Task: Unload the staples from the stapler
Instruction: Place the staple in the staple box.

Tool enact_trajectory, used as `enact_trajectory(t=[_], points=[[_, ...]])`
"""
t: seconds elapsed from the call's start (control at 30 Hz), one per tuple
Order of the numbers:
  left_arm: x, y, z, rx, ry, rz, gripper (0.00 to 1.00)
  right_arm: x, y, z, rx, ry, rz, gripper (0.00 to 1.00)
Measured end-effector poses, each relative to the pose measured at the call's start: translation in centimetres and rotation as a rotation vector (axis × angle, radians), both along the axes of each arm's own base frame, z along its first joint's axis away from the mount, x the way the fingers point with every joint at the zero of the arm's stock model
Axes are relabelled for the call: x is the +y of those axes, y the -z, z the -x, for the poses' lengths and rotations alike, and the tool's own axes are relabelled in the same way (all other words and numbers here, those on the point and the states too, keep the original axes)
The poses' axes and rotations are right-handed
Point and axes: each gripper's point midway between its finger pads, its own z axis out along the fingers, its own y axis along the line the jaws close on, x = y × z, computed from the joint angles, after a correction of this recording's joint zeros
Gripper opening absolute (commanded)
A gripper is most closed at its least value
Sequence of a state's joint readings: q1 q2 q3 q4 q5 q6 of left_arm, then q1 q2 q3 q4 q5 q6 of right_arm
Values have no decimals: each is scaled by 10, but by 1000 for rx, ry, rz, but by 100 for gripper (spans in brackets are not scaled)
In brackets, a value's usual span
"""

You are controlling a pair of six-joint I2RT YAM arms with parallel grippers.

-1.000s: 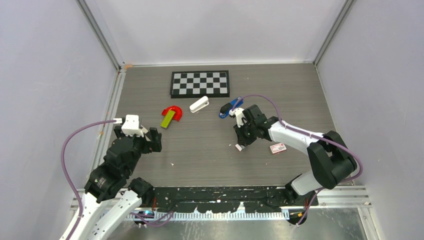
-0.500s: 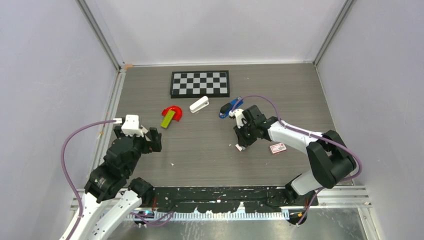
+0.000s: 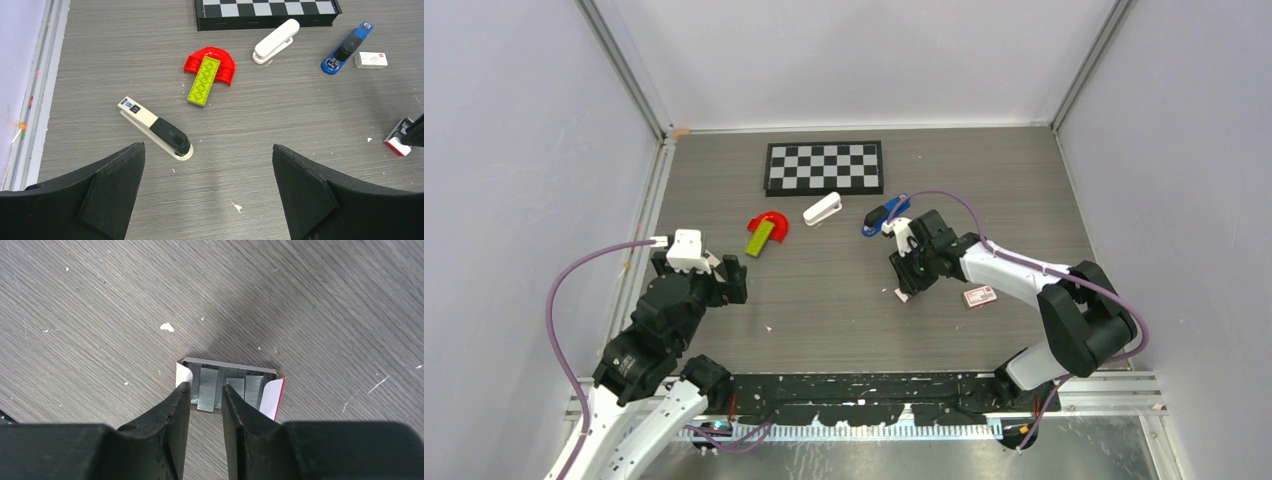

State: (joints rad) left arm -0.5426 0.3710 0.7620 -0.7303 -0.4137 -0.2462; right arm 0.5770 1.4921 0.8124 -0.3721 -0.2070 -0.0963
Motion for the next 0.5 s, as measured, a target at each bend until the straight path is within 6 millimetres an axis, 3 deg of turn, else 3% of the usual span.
enact_trajectory(t=[0.13,0.27,0.4,0.5], points=[[-2,0,0,2,10,3,100,2,-9,0,-14,-22,-14,38],[-11,3,1,9,58,19,100,7,-39,0,-47,-88,-86,40],[-43,7,2,25,203,88,100,3,-75,-6,-82,-156,-182,45],[-79,9,2,43,336,213,100,-3,-93,-3,-71,-206,-247,49]])
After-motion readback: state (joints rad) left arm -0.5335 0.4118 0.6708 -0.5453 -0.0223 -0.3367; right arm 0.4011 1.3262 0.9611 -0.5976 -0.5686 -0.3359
